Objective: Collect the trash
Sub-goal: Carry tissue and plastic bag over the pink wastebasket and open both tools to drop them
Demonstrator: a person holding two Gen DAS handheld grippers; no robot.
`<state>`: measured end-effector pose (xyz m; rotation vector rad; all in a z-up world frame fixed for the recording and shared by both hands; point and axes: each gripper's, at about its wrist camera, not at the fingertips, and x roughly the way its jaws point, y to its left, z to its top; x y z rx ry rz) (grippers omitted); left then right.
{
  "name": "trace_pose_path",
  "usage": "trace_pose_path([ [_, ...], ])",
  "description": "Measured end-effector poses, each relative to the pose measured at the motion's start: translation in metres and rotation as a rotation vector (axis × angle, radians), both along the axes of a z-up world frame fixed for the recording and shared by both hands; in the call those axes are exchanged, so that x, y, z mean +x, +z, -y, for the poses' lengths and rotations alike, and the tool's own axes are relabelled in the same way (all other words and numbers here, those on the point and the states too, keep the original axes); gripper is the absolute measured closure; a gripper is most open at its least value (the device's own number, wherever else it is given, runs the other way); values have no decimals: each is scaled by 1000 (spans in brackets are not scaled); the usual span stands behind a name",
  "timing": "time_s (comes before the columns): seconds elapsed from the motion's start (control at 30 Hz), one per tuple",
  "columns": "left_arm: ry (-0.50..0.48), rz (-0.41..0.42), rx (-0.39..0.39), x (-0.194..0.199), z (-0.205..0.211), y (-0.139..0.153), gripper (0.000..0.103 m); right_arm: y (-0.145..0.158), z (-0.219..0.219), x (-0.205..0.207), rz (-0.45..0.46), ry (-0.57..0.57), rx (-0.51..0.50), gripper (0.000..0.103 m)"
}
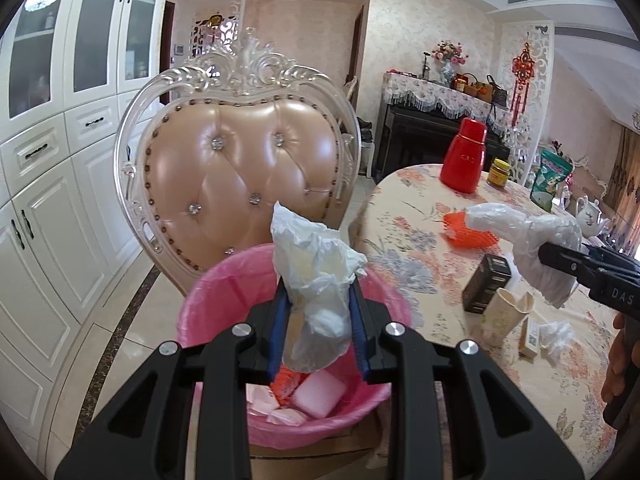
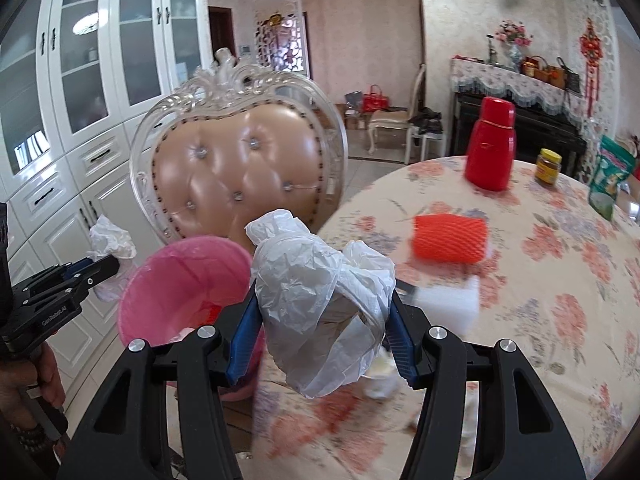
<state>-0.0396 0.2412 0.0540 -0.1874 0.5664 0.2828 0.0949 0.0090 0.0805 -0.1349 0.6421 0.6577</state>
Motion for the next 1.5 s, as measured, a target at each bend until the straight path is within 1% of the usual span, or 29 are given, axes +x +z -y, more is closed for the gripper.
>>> trace_pose_path([
  [0.43, 43, -9, -23, -2, -44, -7, 76, -10, -77, -3, -28, 101, -27, 47],
  [0.8, 48, -15, -40, 5, -64, -11, 74, -23, -123, -3, -45, 165, -60, 44],
  [0.9, 51, -13, -46, 6, -67, -12, 72, -25, -130, -2, -44, 171, -67, 43],
  [0.93, 54, -12, -50, 6, -69, -13, 69, -26, -133, -2, -46, 173, -69, 42],
  [1.0, 56, -3, -61, 5, -71, -12, 53, -26, -137, -1, -43, 174, -74, 38],
  [1.07, 58, -3, -66, 5, -73, -13, 52, -27, -139, -1, -38, 172, -76, 34],
  [1.2, 63, -5, -65, 6, -75, -13, 52, -29, -141, -1, -38, 174, -80, 34],
  [1.33, 66, -6, -67, 4, -74, -14, 52, -31, -139, 0, -38, 164, -81, 31],
  [1.5, 62, -7, -70, 3, -70, -16, 50, -30, -127, 0, -27, 145, -74, 28],
])
